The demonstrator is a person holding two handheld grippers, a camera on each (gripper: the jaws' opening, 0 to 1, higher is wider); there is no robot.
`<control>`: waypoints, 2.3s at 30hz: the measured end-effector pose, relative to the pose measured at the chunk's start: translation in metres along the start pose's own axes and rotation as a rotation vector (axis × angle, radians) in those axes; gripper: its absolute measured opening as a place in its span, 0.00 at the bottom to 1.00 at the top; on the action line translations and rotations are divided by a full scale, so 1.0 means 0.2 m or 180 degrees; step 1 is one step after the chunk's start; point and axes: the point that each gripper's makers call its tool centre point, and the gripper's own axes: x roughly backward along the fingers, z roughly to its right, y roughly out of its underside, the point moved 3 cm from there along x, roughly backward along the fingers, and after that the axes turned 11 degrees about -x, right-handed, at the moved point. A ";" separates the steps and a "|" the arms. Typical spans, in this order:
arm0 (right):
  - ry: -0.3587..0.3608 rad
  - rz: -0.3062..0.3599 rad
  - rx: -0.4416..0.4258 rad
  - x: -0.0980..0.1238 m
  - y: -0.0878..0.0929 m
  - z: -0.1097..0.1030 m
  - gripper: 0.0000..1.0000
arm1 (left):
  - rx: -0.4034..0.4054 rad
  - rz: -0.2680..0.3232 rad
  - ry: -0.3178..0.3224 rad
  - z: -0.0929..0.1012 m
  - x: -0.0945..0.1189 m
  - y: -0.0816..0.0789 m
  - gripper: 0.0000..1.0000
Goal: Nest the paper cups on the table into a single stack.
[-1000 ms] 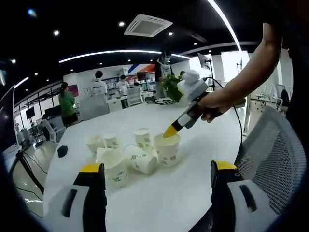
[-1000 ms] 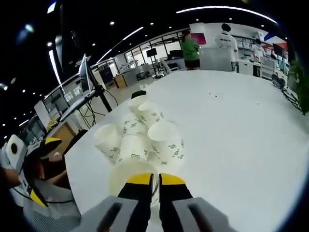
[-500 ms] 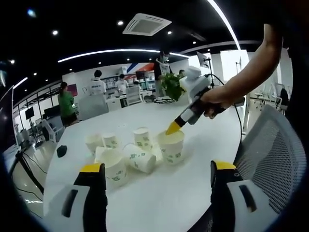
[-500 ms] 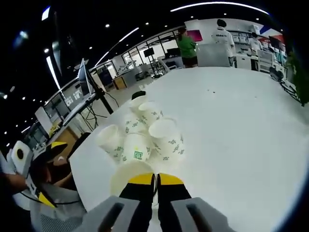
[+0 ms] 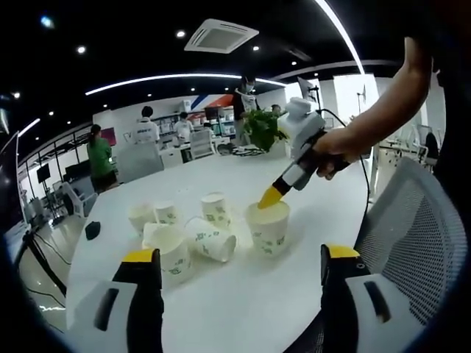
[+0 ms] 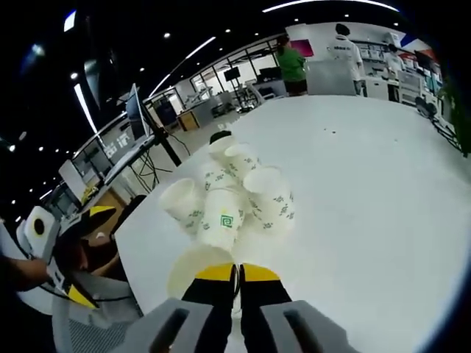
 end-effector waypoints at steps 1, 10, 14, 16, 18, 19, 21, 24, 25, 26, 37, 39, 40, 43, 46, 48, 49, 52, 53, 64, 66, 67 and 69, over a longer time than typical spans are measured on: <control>-0.0002 -0.0013 0.0002 0.00 0.01 0.00 0.00 | -0.0003 -0.0004 0.0000 0.00 0.00 0.00 0.89; -0.0059 -0.0089 -0.0022 -0.01 0.04 -0.04 0.00 | -0.0010 -0.0020 -0.0001 0.00 0.00 0.00 0.87; -0.0064 -0.0074 -0.0063 -0.01 0.04 -0.03 0.00 | -0.0008 -0.0023 0.0002 0.00 0.00 0.01 0.87; -0.0069 -0.0071 -0.0073 -0.01 0.04 -0.03 0.00 | -0.0009 -0.0023 0.0001 0.00 0.00 0.01 0.87; -0.0078 -0.0071 -0.0053 -0.01 0.04 -0.04 0.00 | -0.0007 -0.0026 0.0000 0.00 0.00 0.01 0.87; -0.0077 -0.0070 -0.0048 -0.01 0.04 -0.04 0.00 | -0.0006 -0.0024 0.0000 0.00 0.00 0.01 0.87; -0.0104 -0.0062 -0.0060 -0.01 0.04 -0.05 0.00 | -0.0008 -0.0025 -0.0001 0.00 0.00 0.01 0.87; -0.0103 -0.0057 -0.0063 -0.02 0.04 -0.05 0.01 | -0.0007 -0.0029 0.0003 0.00 0.00 0.01 0.87; -0.0108 -0.0052 -0.0068 -0.02 0.04 -0.05 0.01 | -0.0009 -0.0029 0.0006 0.00 0.00 0.01 0.87; -0.0118 -0.0053 -0.0083 -0.02 0.04 -0.04 0.01 | -0.0010 -0.0030 0.0008 0.00 0.00 0.01 0.87; -0.0214 0.0180 -0.0149 0.02 0.00 -0.05 0.17 | 0.0016 -0.0035 0.0011 0.00 0.00 0.01 0.87; -0.0254 0.0294 -0.0088 0.03 -0.01 -0.05 0.22 | 0.0039 -0.0034 0.0005 0.00 0.00 0.01 0.87; -0.0255 0.0312 -0.0055 0.04 -0.01 -0.05 0.24 | 0.0045 -0.0037 0.0006 0.00 0.00 0.01 0.87; -0.0215 0.0453 0.0215 0.09 -0.01 -0.05 0.32 | 0.0055 -0.0037 0.0013 0.00 0.00 0.01 0.87; -0.0218 0.0516 0.0356 0.12 0.00 -0.04 0.40 | 0.0091 -0.0040 0.0016 0.00 0.00 0.01 0.88; -0.0193 0.0540 0.0483 0.17 0.05 -0.06 0.45 | 0.0114 -0.0033 0.0017 -0.01 0.00 0.01 0.88; -0.0171 0.0549 0.0552 0.19 0.06 -0.05 0.47 | 0.0123 -0.0034 0.0019 0.00 0.00 0.01 0.88; -0.0138 0.0632 0.0640 0.24 0.06 -0.04 0.53 | 0.0188 -0.0016 0.0003 -0.01 0.00 0.00 0.89; -0.0130 0.0637 0.0647 0.26 0.07 -0.04 0.55 | 0.0210 -0.0012 -0.0006 -0.01 0.00 0.00 0.90; 0.0034 0.0741 0.0946 0.42 0.14 -0.01 0.73 | 0.0439 0.0037 0.0032 -0.02 -0.01 -0.02 0.99; 0.0039 0.0761 0.0953 0.45 0.15 -0.01 0.77 | 0.0502 -0.0011 0.0040 -0.03 -0.02 -0.01 0.99; 0.0045 0.0763 0.0956 0.46 0.16 0.00 0.78 | 0.0510 -0.0002 0.0037 -0.04 -0.02 -0.01 0.99; 0.0063 0.0788 0.0988 0.48 0.17 0.00 0.82 | 0.0538 0.0042 0.0003 -0.06 -0.01 -0.02 0.99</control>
